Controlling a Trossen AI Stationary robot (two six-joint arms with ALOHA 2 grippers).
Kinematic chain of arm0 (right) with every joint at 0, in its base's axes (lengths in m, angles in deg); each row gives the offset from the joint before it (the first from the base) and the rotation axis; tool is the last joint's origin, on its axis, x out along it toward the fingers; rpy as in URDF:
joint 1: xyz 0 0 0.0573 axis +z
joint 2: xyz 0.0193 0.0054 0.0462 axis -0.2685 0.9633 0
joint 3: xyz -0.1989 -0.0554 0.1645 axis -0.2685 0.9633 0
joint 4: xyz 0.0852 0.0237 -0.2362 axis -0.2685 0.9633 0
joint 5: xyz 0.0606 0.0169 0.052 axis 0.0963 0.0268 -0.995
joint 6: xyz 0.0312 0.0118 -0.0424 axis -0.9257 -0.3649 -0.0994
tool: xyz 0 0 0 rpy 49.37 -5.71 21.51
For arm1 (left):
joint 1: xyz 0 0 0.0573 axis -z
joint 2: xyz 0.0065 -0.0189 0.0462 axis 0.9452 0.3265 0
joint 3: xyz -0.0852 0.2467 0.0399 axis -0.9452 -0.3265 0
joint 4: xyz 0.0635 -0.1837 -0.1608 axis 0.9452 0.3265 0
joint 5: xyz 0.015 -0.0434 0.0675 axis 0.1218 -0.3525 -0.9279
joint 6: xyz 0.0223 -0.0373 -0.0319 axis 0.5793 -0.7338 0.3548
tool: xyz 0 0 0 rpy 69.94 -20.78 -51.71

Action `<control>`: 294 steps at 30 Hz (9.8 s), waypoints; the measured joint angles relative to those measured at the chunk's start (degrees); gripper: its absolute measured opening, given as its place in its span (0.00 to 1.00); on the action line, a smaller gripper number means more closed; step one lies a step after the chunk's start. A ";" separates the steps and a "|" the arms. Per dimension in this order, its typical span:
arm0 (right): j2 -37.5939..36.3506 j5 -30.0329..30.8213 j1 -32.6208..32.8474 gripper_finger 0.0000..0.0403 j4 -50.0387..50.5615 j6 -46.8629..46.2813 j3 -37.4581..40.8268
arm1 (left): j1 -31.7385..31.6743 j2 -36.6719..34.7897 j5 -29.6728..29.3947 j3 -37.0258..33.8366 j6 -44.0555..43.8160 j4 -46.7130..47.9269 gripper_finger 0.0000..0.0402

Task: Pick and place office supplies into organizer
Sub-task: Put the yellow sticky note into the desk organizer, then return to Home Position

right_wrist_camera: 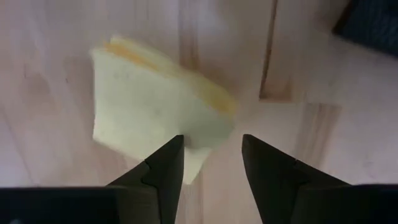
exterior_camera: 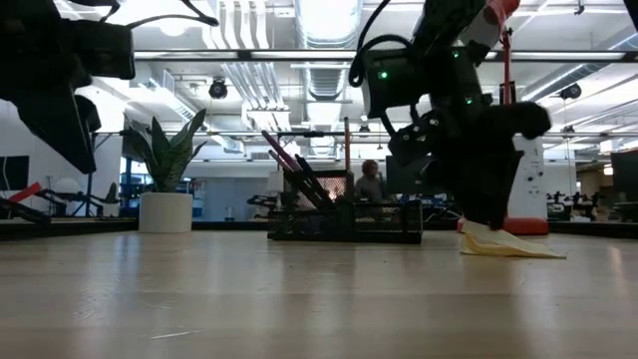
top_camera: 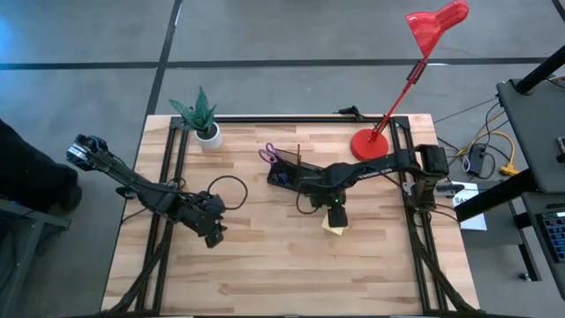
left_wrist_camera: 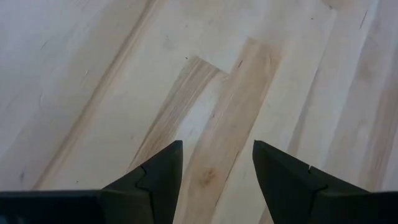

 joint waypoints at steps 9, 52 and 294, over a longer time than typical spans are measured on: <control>0.01 -0.05 0.06 0.38 -5.89 -2.80 1.49 | -0.81 -0.02 -0.02 0.00 0.04 -0.13 0.45; -2.64 5.15 0.58 0.02 3.60 -13.95 -10.17 | -2.25 -0.26 -0.11 0.02 3.34 0.35 0.45; -64.20 7.71 10.39 0.37 -43.71 -26.31 23.12 | -32.66 -27.69 41.07 -6.72 33.63 -51.50 0.45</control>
